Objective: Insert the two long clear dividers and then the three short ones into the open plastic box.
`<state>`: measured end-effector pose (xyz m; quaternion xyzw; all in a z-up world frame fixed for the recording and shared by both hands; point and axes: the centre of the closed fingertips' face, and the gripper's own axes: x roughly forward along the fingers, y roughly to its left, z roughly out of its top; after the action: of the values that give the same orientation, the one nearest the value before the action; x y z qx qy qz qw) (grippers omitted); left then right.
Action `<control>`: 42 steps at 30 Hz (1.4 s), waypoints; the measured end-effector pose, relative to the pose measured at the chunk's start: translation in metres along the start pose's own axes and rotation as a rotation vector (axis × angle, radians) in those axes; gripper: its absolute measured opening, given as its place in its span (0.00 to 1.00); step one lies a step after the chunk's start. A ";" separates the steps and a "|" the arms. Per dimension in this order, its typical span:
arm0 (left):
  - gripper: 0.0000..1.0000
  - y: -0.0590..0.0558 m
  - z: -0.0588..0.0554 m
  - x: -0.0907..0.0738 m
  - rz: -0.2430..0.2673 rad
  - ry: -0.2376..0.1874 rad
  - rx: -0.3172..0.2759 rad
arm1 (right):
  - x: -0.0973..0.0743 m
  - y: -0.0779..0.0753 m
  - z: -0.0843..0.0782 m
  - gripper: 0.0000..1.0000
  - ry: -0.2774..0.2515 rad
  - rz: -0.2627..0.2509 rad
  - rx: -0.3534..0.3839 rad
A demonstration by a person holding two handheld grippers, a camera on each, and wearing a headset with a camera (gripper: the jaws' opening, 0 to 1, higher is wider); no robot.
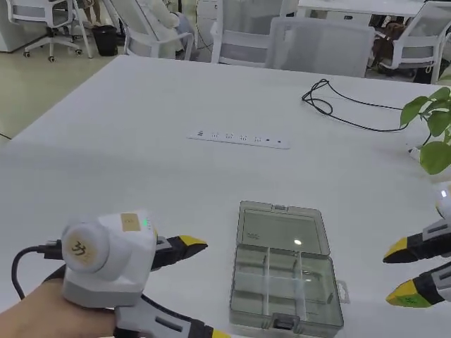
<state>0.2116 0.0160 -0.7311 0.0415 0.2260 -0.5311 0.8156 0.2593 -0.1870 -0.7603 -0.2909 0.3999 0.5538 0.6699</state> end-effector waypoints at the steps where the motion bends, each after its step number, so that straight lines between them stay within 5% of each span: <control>1: 1.00 0.000 0.000 0.000 0.000 0.001 -0.001 | 0.000 0.000 -0.004 0.44 0.008 0.001 0.001; 23: 1.00 0.003 0.000 -0.001 0.008 0.009 -0.008 | -0.003 -0.023 -0.104 0.48 0.229 0.013 -0.029; 42: 1.00 0.005 -0.004 -0.004 0.013 0.021 -0.023 | 0.010 -0.035 -0.148 0.45 0.393 0.007 -0.183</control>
<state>0.2135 0.0224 -0.7338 0.0392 0.2402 -0.5228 0.8170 0.2630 -0.3128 -0.8468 -0.4514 0.4718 0.5228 0.5480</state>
